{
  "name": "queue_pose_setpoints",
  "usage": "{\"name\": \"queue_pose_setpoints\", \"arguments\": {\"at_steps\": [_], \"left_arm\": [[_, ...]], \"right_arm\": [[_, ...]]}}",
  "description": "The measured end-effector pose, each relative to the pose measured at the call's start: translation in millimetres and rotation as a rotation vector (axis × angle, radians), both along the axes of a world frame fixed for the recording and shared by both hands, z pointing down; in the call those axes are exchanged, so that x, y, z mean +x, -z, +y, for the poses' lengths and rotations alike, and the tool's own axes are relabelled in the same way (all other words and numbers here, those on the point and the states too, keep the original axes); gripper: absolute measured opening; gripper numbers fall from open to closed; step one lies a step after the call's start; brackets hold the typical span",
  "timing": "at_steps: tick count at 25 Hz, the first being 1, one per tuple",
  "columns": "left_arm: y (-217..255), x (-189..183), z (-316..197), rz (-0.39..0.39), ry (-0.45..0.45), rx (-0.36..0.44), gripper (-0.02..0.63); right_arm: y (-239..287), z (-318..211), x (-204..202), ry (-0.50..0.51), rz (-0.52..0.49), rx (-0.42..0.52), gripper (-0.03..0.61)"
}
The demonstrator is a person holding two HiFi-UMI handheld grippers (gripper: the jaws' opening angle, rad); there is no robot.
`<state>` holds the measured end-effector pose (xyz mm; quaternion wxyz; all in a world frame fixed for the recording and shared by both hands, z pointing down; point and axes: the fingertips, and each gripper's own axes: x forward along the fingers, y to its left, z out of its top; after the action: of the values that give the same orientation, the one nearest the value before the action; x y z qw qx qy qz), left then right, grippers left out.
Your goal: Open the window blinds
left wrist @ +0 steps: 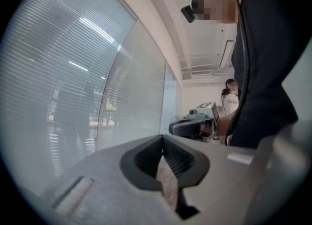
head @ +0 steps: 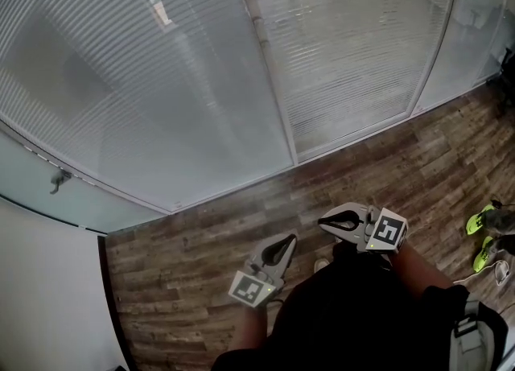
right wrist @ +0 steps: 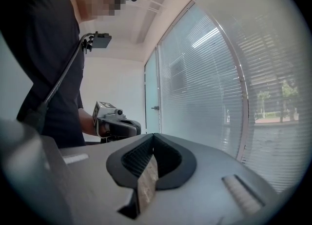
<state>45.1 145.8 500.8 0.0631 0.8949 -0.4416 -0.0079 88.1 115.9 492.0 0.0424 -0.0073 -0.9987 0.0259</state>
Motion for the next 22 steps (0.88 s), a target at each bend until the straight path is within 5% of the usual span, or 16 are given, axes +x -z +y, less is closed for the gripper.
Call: {"name": "queue_pose_setpoints", "arguments": {"at_steps": [22], "left_arm": [[-8, 1, -33, -0.013, 0.035, -0.045, 0.005]], "right_arm": [[-16, -40, 2, 0.021, 0.007, -0.053, 0.006]]}}
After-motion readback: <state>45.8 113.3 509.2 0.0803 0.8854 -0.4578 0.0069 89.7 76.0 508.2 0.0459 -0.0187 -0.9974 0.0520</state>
